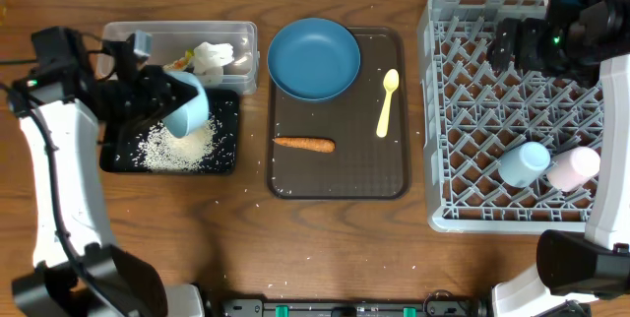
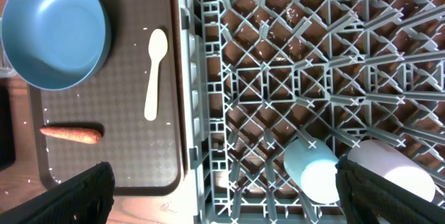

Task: Sort waste into correct bins and load items into the dishwasher rack
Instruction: 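Carry the emptied bowl with the left gripper toward the dish rack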

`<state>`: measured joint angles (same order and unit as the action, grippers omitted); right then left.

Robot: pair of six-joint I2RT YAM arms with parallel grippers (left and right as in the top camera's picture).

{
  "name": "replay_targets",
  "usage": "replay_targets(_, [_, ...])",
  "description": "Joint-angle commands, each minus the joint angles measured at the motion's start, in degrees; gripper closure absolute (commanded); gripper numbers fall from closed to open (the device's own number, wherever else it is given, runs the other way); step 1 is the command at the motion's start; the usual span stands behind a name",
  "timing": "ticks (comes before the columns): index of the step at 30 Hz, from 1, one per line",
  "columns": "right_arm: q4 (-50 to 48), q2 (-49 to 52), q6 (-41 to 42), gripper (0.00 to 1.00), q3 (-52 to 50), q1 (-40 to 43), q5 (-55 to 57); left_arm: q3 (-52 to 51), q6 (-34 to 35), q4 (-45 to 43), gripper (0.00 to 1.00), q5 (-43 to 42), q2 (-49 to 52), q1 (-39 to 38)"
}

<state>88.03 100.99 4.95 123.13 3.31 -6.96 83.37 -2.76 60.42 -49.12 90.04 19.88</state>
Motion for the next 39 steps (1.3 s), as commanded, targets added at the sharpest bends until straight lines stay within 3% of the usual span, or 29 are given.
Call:
replay_targets(1, [0.0,0.3,-0.8,0.01,-0.3,0.0,0.3,1.2,1.4,-0.3,0.94,8.3,-2.2,-4.3])
replay_targets(7, [0.0,0.3,-0.7,0.01,-0.3,0.5,1.2,1.2,2.9,-0.4,0.94,17.6,-2.4,-13.0])
replay_targets(15, [0.3,0.2,2.4,0.01,-0.2,7.1,1.1,1.2,4.4,-0.6,0.94,28.5,-2.4,-22.4])
replay_targets(22, [0.6,0.2,2.8,0.01,-0.3,12.0,0.5,1.2,4.7,-1.4,0.94,29.9,-2.4,-25.8])
replay_targets(39, [0.5,0.3,2.7,0.01,-0.3,12.0,0.5,1.2,7.8,-1.4,0.94,39.4,-2.4,-37.3])
